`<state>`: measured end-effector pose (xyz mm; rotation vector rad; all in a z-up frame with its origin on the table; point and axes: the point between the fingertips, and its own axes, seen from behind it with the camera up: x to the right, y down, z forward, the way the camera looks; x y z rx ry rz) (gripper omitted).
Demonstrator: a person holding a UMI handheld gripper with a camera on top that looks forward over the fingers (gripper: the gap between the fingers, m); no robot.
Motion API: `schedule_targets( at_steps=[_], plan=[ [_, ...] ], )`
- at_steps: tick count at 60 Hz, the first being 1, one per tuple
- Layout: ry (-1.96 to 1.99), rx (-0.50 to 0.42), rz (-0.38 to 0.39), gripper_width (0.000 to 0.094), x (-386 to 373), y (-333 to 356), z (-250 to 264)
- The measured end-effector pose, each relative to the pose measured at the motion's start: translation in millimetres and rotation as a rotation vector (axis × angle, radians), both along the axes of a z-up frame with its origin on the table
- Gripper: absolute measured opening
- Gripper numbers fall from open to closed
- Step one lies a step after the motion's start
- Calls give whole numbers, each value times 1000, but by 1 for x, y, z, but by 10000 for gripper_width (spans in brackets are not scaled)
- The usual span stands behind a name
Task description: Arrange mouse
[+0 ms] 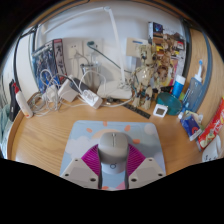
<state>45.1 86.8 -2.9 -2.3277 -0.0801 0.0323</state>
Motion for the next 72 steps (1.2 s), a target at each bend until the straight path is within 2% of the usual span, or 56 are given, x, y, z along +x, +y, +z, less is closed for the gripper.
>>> schedule_targets(
  at_steps=[2,10,22,24,28,29,30,36,49,55,62,72],
  plan=[
    [5,34,-7,298,-1,4,3],
    [14,39,-17,316,-2,2,-1],
    [-10,-15,-25,511,-1,0,-8],
    [-18,-33,-34,579,2,-1,-9],
    [-45,-43,-52,854,8,-3,-3],
    [-47,-41,-50,869,8,-3,-1],
    [-48,-44,-51,846,9,-4,2],
    [-10,-13,-58,859,1,-7,36],
    [9,65,-71,852,-9,-26,157],
    [37,92,-48,855,-16,-39,199],
    [9,144,-63,853,-14,-48,235],
    [14,169,-43,859,-25,-62,255]
  ],
)
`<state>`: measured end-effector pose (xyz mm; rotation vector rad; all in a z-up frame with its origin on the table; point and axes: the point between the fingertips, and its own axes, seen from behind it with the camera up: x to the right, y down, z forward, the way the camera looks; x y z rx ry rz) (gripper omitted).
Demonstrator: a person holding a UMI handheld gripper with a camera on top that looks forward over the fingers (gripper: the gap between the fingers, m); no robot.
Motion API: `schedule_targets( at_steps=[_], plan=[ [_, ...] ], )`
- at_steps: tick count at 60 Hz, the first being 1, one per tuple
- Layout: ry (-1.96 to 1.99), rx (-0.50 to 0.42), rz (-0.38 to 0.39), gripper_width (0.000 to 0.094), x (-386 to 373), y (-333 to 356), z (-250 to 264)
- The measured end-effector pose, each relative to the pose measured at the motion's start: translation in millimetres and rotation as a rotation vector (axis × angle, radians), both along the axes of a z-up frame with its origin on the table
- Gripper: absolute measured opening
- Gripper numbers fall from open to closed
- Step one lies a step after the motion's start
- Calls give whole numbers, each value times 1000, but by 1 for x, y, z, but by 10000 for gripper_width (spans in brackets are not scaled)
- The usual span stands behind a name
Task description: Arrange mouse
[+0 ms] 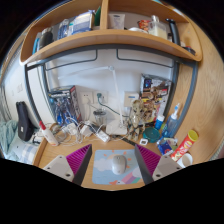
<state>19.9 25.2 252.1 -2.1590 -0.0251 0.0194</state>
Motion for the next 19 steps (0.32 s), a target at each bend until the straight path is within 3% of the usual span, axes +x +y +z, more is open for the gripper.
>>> schedule_targets(
  at_steps=[19],
  plan=[
    [-41,-50,-30,859,8,-28,-16]
  ],
)
